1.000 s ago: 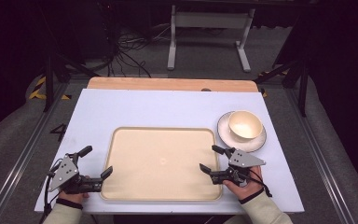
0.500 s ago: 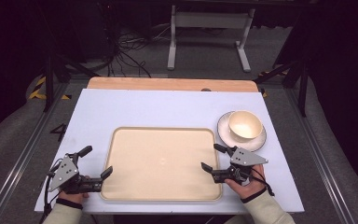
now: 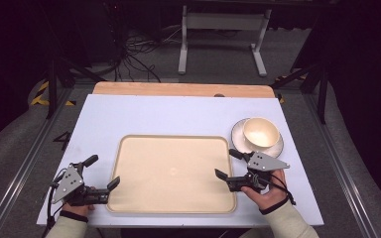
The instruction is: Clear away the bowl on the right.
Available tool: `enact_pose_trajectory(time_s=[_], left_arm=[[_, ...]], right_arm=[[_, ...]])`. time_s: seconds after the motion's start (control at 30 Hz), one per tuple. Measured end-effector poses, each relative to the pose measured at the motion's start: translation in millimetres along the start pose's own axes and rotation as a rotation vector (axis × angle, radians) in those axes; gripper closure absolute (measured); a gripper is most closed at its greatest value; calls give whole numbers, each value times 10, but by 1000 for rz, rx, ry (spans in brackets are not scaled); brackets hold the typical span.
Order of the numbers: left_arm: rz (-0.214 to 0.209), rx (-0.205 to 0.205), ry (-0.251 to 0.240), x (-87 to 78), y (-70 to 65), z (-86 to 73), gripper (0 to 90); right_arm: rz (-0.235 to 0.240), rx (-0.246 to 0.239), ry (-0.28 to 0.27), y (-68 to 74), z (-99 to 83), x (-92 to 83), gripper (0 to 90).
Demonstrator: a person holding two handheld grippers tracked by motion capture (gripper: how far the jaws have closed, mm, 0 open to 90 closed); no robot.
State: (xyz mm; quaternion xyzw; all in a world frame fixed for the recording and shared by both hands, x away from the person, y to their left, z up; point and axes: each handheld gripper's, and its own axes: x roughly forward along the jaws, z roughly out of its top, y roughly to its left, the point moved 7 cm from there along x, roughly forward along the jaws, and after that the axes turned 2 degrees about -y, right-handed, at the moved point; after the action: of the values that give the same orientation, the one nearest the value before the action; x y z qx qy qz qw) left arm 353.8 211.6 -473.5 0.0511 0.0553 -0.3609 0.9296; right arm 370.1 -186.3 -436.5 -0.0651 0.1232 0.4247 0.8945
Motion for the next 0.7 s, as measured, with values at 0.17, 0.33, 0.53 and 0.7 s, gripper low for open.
enact_pose_trajectory(time_s=[0.17,0.33,0.53,0.7], left_arm=[[0,1,0,0,0,0,2],[-1,2,0,0,0,0,2],[3,0,1,3,3,0,2],[1,2,4,2,2,-2,2]], right_arm=[[5,-4,-3,35,85,-26,169],[9,-12,-5,56,129,-43,169],[13,-10,56,33,147,-26,179],[6,-10,132,-21,184,-12,191]])
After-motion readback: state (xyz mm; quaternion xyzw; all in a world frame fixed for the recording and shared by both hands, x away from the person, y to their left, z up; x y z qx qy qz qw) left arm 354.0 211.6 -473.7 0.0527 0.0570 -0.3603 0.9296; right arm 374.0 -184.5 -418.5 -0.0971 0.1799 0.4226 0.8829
